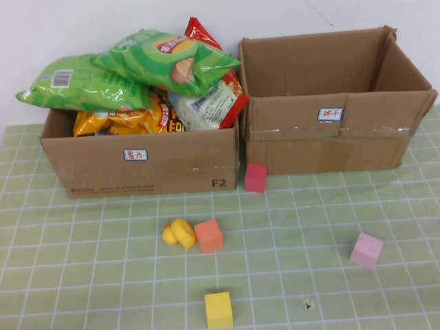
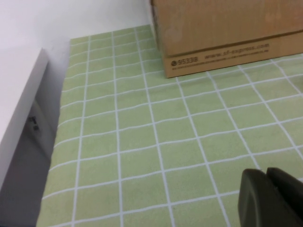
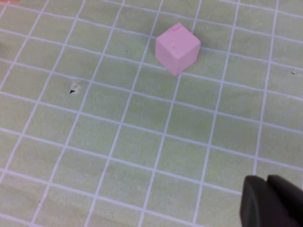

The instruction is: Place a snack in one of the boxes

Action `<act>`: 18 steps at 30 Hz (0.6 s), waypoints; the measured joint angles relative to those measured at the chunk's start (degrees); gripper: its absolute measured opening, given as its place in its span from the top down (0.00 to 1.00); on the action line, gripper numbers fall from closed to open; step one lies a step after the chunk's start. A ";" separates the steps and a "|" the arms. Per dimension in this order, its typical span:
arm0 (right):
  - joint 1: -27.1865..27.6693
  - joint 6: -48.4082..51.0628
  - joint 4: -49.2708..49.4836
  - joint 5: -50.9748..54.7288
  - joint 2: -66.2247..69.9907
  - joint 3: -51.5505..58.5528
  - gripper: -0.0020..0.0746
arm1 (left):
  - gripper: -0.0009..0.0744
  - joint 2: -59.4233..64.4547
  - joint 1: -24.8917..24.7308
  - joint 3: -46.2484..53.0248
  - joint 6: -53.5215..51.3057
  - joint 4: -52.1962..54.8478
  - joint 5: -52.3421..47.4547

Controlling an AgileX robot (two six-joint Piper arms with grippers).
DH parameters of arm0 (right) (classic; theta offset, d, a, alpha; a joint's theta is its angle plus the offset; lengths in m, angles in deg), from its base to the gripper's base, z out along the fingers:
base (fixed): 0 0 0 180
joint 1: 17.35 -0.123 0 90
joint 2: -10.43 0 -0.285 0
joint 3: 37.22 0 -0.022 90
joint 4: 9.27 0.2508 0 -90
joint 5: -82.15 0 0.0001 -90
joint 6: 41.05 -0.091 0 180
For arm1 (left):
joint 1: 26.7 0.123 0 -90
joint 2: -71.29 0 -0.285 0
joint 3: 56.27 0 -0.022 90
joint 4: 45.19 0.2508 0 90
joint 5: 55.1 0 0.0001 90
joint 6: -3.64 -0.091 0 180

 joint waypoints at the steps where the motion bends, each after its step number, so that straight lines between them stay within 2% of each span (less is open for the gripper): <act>1: 0.00 0.00 0.00 0.00 0.00 0.00 0.96 | 0.99 0.00 0.32 0.00 0.00 0.00 0.00; 10: 0.00 0.00 0.53 -0.68 -1.71 2.69 0.96 | 0.99 0.00 0.93 0.00 0.00 0.00 -0.03; 16: 0.25 0.00 3.44 -2.80 -12.63 9.72 0.96 | 0.99 0.00 0.93 0.00 -0.10 -0.13 -0.13; 18: 2.33 0.00 3.72 -7.40 -15.72 12.96 0.96 | 0.99 0.00 0.93 0.00 -0.10 -0.13 -0.13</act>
